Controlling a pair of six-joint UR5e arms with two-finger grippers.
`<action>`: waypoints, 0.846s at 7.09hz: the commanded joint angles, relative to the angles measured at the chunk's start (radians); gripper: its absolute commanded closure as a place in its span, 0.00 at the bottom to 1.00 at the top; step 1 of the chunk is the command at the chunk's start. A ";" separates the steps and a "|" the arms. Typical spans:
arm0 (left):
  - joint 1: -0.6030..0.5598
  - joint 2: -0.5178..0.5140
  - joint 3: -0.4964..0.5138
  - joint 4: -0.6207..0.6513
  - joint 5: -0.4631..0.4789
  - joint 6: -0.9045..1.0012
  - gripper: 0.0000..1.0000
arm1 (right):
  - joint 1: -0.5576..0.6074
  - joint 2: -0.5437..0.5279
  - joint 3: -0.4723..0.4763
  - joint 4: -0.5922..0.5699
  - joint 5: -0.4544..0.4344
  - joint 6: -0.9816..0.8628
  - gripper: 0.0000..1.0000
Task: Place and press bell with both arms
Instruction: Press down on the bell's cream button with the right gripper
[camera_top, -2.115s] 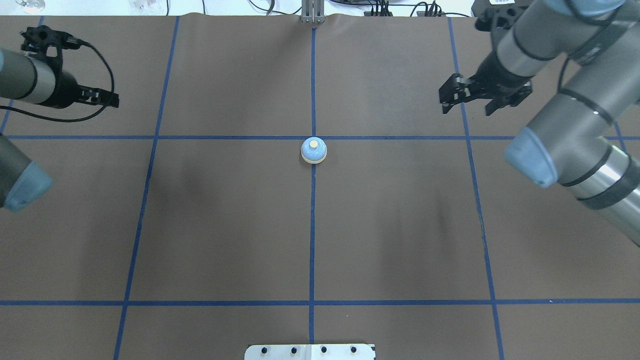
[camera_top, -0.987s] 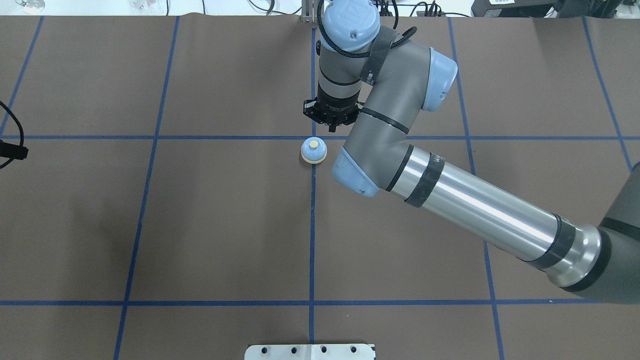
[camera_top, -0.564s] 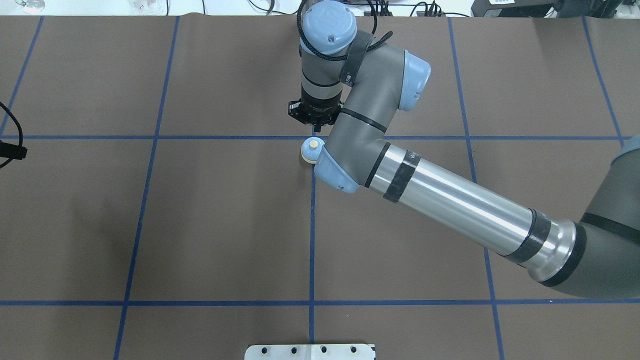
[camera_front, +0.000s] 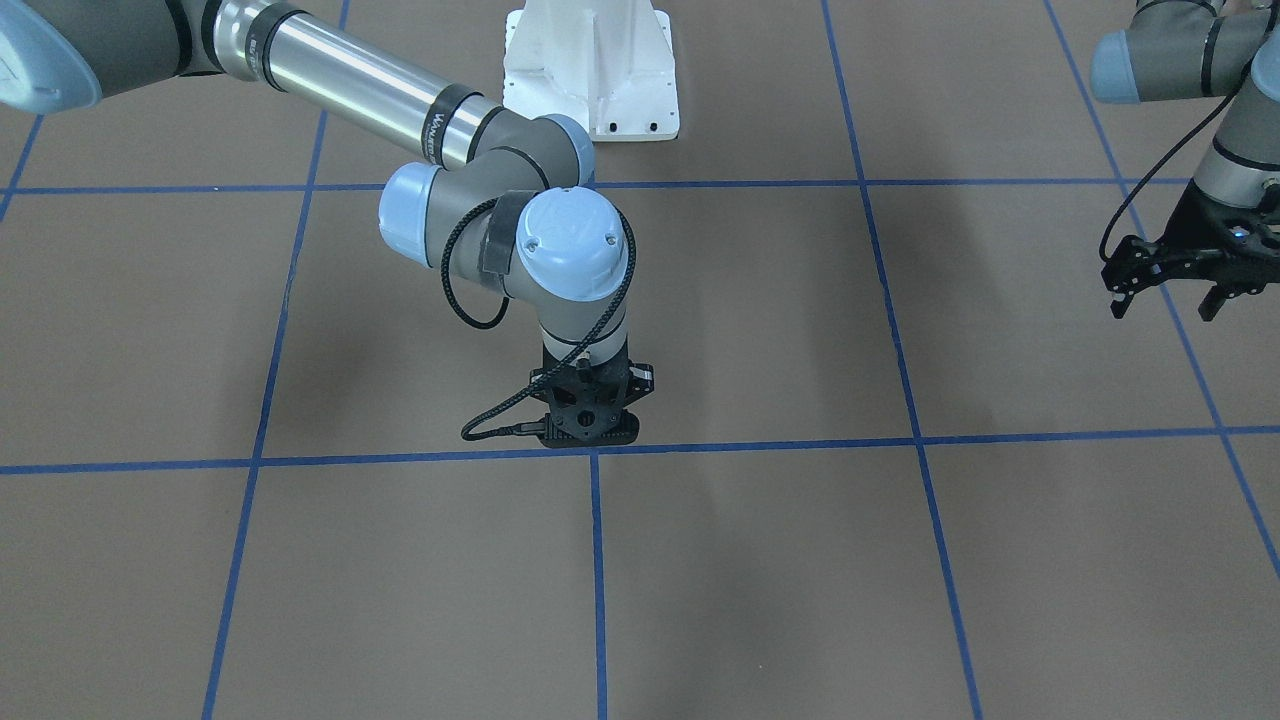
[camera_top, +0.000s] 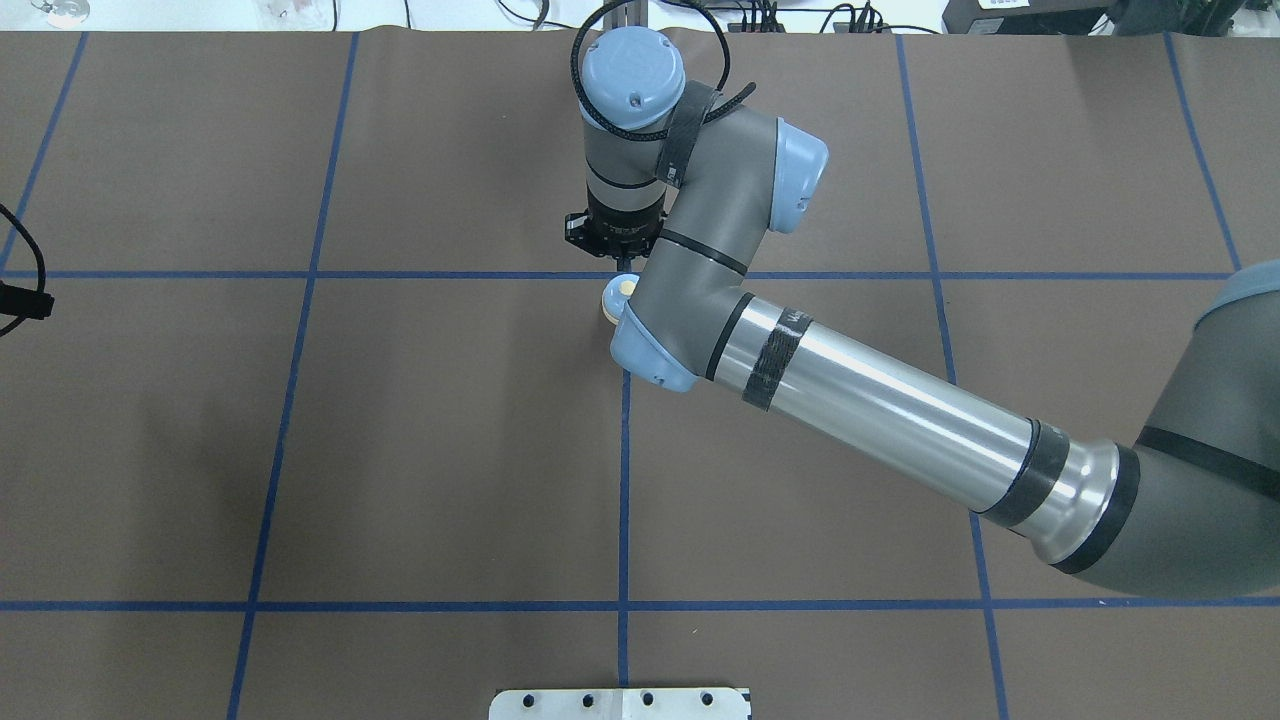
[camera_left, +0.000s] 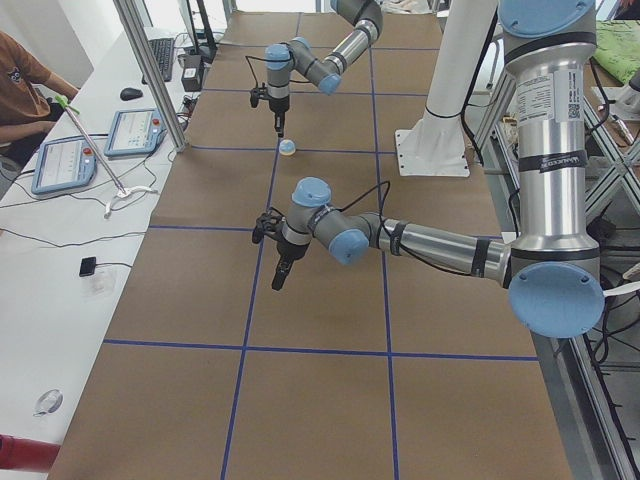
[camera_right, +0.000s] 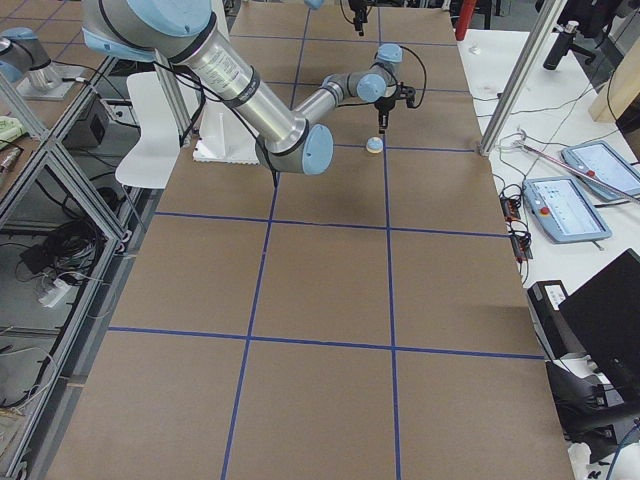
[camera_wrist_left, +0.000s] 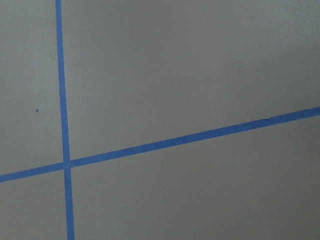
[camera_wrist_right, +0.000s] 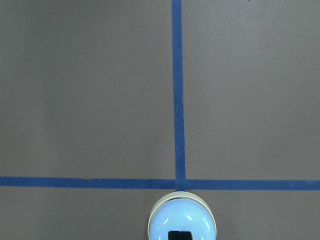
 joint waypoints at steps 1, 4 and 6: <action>0.000 0.000 0.001 0.000 0.000 0.000 0.00 | -0.017 -0.006 -0.008 0.004 -0.010 0.000 1.00; 0.000 0.000 0.001 0.000 0.000 -0.002 0.00 | -0.018 -0.007 -0.022 0.004 -0.011 0.000 1.00; 0.000 0.000 0.003 0.000 0.000 -0.003 0.00 | -0.023 -0.011 -0.022 0.003 -0.013 0.000 1.00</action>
